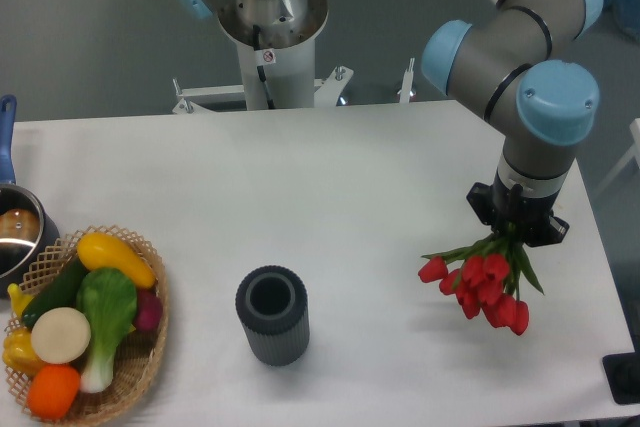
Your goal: Insert the flowers into the vase
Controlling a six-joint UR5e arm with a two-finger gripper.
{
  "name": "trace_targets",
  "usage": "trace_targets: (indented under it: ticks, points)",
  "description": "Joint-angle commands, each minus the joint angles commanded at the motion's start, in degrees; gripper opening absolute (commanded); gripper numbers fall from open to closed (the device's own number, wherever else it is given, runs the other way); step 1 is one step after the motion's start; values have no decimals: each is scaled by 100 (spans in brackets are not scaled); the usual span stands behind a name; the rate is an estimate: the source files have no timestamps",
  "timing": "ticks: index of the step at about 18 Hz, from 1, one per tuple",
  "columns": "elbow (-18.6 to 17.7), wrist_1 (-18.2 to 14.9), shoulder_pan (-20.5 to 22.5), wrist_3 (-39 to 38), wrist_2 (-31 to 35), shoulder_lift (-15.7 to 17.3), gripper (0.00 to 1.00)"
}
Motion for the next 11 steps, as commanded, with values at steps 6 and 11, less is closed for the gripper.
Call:
trace_targets:
  ticks: [6, 11]
  points:
    - [-9, 0, -26, -9, -35, 9, 0]
    - [-18, -79, -61, -9, -88, 61, 0]
